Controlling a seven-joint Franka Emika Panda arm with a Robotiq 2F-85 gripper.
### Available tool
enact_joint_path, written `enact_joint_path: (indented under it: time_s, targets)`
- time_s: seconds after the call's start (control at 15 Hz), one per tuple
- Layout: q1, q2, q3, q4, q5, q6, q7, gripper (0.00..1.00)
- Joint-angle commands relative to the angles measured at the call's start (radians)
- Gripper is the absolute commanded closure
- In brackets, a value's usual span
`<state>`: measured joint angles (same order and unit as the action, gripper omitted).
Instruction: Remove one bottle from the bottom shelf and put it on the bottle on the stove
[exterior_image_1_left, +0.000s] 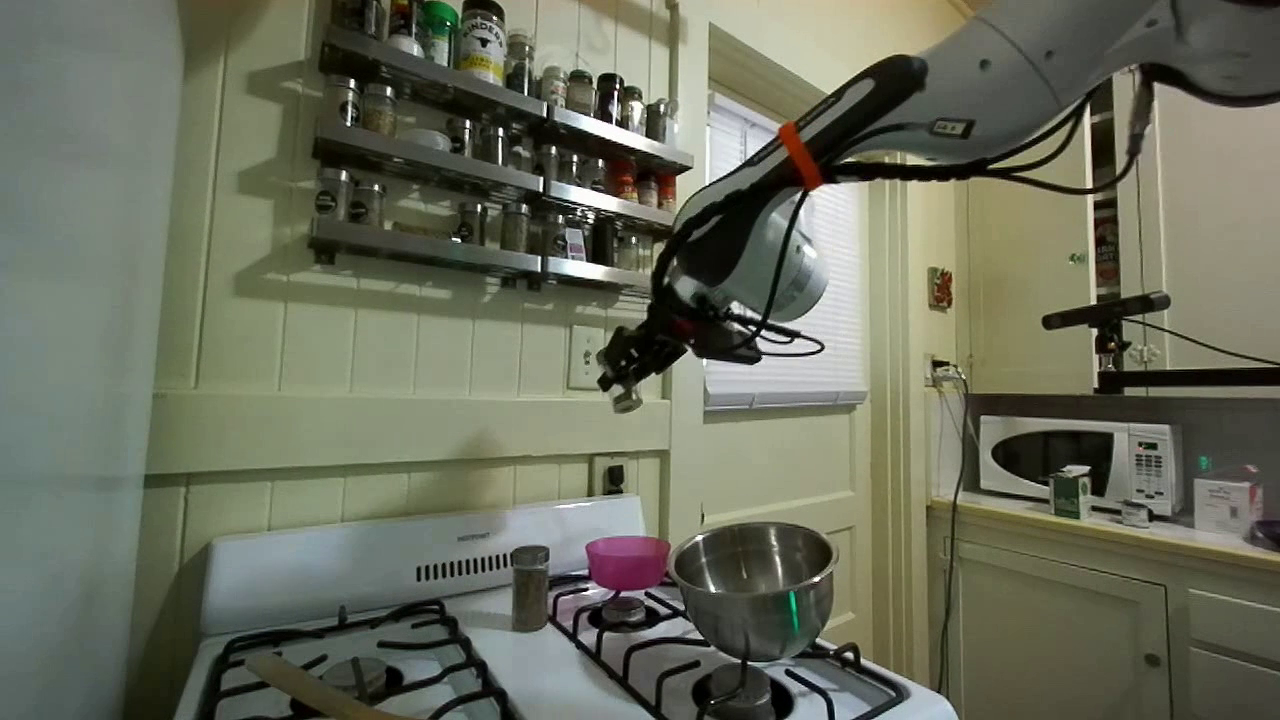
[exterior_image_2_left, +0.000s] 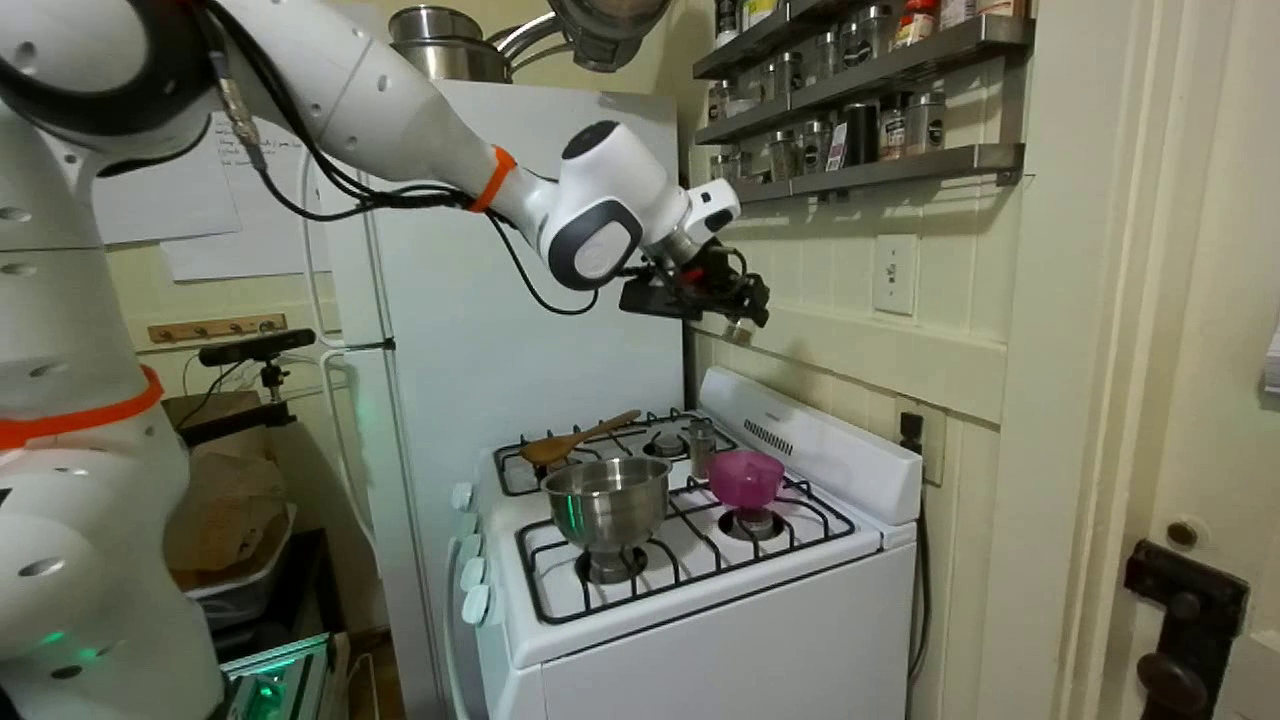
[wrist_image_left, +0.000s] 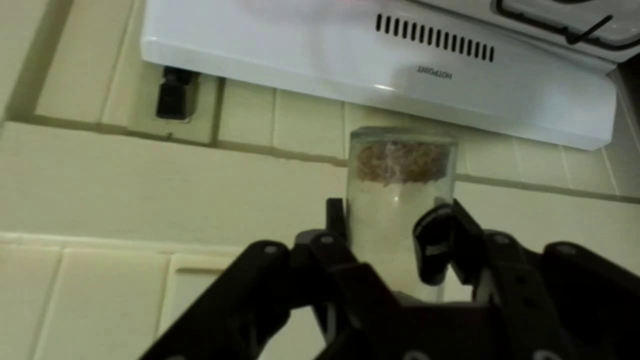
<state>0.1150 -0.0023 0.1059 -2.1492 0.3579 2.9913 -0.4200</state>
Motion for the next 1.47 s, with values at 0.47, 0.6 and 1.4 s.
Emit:
enact_joint_path:
  time_s: [0.47,0.6,1.4]
  targets:
    - [0.029,0.219,0.093,0.127,0.099,0.087,-0.033,0.50]
    - [0.021,0.244,0.127,0.149,0.128,0.121,-0.059,0.75]
    - [0.222,0.340,0.050,0.039,0.128,0.756,-0.042,0.75]
